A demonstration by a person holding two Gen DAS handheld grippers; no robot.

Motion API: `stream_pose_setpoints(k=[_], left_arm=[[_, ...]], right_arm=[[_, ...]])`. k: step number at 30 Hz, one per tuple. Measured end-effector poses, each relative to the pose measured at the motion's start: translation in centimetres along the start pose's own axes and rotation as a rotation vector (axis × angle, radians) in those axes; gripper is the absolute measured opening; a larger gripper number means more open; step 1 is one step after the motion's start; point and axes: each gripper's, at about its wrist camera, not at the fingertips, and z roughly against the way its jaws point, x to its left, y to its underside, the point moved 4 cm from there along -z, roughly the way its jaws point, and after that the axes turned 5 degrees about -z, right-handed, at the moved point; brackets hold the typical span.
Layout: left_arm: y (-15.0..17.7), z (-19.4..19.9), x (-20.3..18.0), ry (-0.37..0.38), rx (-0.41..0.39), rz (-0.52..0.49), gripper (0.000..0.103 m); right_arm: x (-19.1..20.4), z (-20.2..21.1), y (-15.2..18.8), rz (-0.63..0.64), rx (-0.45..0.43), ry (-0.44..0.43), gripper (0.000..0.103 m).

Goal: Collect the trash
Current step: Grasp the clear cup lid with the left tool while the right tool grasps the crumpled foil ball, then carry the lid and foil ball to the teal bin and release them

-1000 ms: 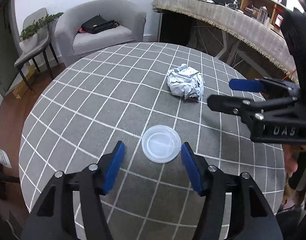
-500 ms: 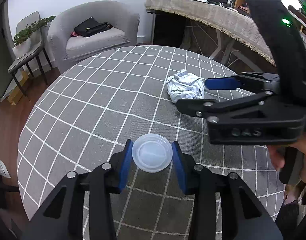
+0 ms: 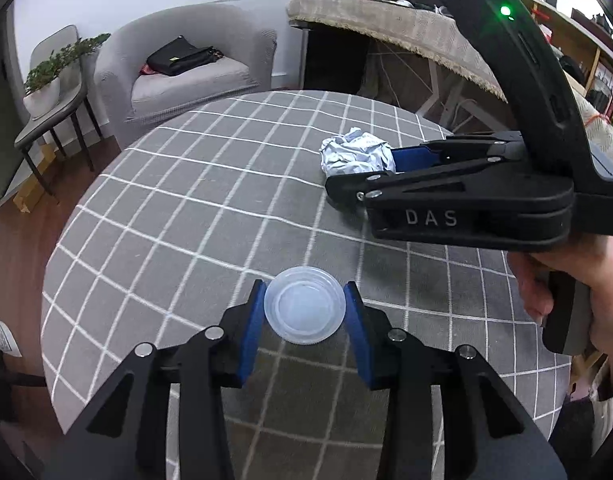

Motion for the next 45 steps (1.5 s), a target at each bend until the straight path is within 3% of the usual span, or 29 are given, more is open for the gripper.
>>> stream_pose_setpoints(k=[15,26,37,45], left_arm=[[3.3,4.8,3.4,-0.041,-0.02,0.088,0.042],[9.1,8.9,5.7,-0.133,-0.002,0.144,0.042],[15.4,15.0,9.7,-0.243,-0.044,0.268,0.042],[18.6,16.2,14.1,-0.292,-0.029,0.36,0.042]], right_arm=[[5.8,0.9,1.4,0.036,-0.019,-0.065,0.05],[12.0,2.8,5.0,0.063,-0.035,-0.127,0.05],[19.7,4.4,8.5,0.147,-0.036,-0.198,0.05],[24.6,3.8,8.7,0.21,-0.025,-0.248,0.05]])
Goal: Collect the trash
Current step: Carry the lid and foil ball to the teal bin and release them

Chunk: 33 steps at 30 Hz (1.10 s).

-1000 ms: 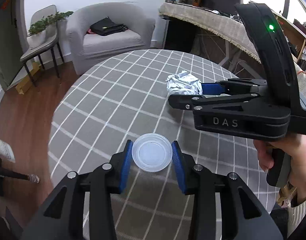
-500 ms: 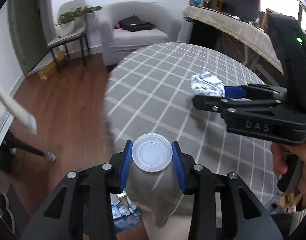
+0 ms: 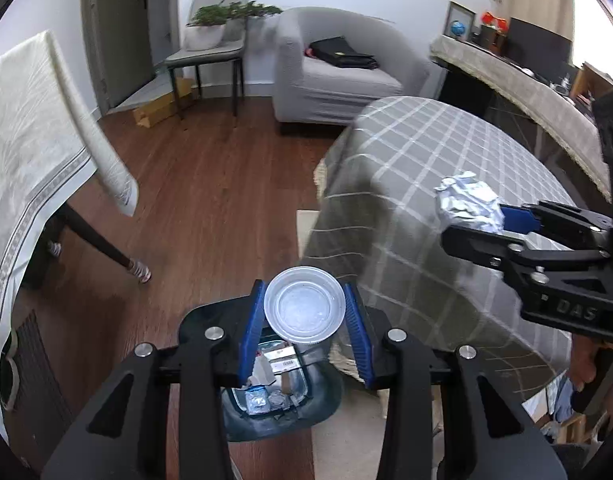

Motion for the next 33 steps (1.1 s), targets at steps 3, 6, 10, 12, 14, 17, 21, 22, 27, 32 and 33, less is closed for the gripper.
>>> stream_pose_setpoints(k=[3,6,10,12,14,17,21,22,27,32,33], left_arm=[[0.4,-0.5,1.7,0.001,0.005,0.033,0.042],[1.3,-1.5,3.1,-0.022,0.025,0.041,0.042],[2.6,-3.4,4.9,-0.035,0.08,0.066,0.042],[2.9,-3.8,5.8,-0.033,0.093,0.08,0.042],[3.5,-4.2,6.6,-0.036,0.108,0.095,0.042],[4.4,-4.9,7.7,-0.028,0.132,0.114,0.042],[5.9,-6.1,8.9,-0.035,0.176,0.125,0.042],[6.2,-6.3,9.1,-0.036,0.188,0.127,0.042],[7.5,-7.3,10.3,-0.029,0.236,0.146,0.042],[8.4,-8.1,11.0,-0.001,0.279,0.169,0.043],[8.5,-8.2,11.0,-0.002,0.285,0.169,0.045]], right_arm=[[1.3,-0.9,-0.4,0.002,0.005,-0.021,0.05],[2.6,-1.5,-0.6,0.013,0.011,-0.04,0.05],[5.0,-3.1,-0.7,0.045,0.034,-0.062,0.05],[5.8,-3.8,-0.6,0.055,0.05,-0.067,0.05],[6.7,-4.9,-0.4,0.066,0.075,-0.067,0.05],[7.4,-6.4,-0.2,0.074,0.111,-0.063,0.05],[7.9,-8.1,0.3,0.073,0.158,-0.054,0.05],[8.0,-8.5,0.5,0.073,0.169,-0.051,0.05],[8.7,-10.5,1.1,0.074,0.227,-0.041,0.05],[9.6,-12.2,1.8,0.086,0.277,-0.035,0.05],[9.6,-12.4,1.9,0.086,0.283,-0.035,0.05]])
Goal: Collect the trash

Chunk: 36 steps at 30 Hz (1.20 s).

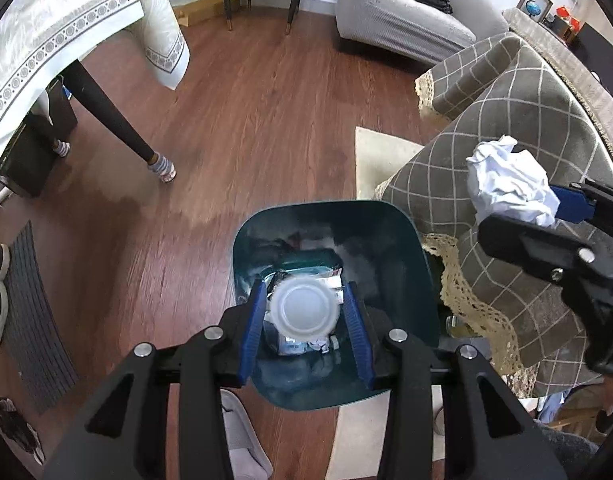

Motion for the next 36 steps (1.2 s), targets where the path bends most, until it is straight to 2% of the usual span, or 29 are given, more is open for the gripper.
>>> stream_pose_setpoints(k=[3,9,14,15,18,28,36], left_arm=[[0.1,-0.1,0.2,0.007,0.007,-0.002,0.053],[-0.1,0.8,0.3,0.003,-0.022,-0.01,0.054],[-0.6,2.6,0.6,-0.014,-0.09,-0.01,0.053],[-0.8,3.4,0.6,-0.037,-0.122,-0.021,0.053],[-1.3,5.2,0.8,-0.042,-0.18,-0.017,0.053],[-2.8,9.4,2.2,-0.018,-0.323,0.054,0.033],[-3.8,13.7,1.5,0.008,-0.457,0.063,0.03]], right_arm=[[0.1,-0.8,0.1,0.001,0.021,0.006,0.05],[0.3,-2.1,0.3,0.002,0.051,0.011,0.05],[0.6,-3.2,0.7,0.005,0.081,0.013,0.05],[0.6,-3.5,0.9,0.004,0.088,0.014,0.05],[0.3,-3.9,1.2,-0.019,0.097,-0.001,0.05],[-0.1,-6.4,3.3,-0.018,0.186,0.008,0.051],[-0.1,-6.5,4.4,-0.008,0.217,0.02,0.057]])
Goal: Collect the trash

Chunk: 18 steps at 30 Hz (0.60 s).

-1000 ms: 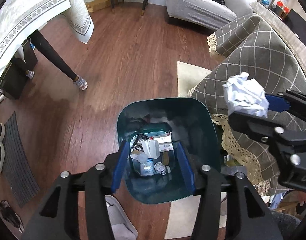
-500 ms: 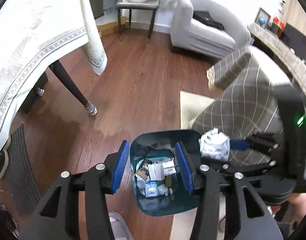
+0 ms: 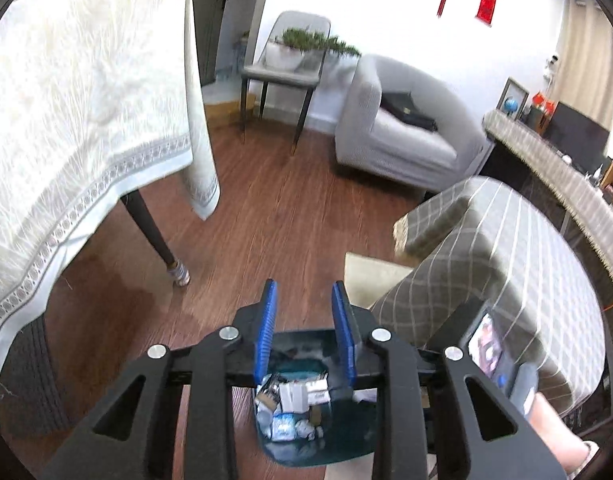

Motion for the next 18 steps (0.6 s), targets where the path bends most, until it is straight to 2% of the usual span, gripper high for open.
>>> stream_pose_setpoints(k=[5,9,18], left_arm=[[-1.1,1.3,-0.8,0.012,-0.052,-0.004,0.028],[-1.5,2.0,-1.7,0.026,-0.072,-0.016,0.028],[-2.4,3.4,-2.7,0.042,-0.101,-0.026,0.028]], right_arm=[[0.3,0.7,0.0,0.016,-0.015,-0.009,0.057],[1.2,2.2,-0.4,0.042,-0.066,-0.02,0.057],[2.0,9.3,-2.4,0.089,-0.284,-0.025,0.046]])
